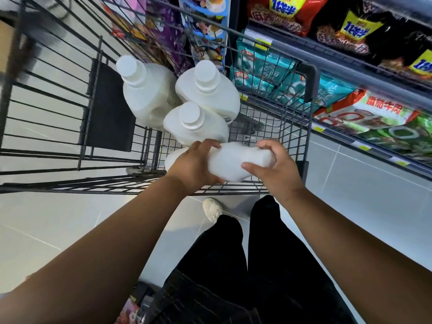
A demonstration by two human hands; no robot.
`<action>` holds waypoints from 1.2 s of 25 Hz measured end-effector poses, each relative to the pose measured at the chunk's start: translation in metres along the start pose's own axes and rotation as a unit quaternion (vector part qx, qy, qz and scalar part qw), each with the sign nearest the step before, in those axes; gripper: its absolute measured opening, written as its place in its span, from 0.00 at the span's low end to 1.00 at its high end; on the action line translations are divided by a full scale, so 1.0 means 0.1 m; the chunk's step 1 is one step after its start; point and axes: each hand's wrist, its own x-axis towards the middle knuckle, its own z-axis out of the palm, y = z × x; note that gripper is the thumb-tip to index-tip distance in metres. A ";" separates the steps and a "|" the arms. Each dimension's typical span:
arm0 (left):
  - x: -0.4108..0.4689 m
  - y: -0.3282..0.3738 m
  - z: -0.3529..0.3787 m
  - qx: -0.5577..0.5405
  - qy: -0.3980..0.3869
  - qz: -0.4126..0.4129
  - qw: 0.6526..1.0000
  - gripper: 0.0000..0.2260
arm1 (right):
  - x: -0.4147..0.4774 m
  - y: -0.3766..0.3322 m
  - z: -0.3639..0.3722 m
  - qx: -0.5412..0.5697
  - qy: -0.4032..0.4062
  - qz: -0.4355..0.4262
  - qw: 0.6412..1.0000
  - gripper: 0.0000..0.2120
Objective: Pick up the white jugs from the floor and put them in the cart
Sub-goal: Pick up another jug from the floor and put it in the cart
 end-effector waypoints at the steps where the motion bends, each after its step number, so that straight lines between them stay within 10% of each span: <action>1: 0.03 -0.02 0.03 0.008 -0.014 0.002 1.000 0.39 | 0.02 0.04 0.01 -0.008 -0.002 0.003 1.000 0.24; 30: -0.38 -0.56 -0.81 -0.122 0.022 -0.116 0.986 0.35 | -0.08 -0.46 0.97 -0.054 -0.062 -0.068 0.994 0.26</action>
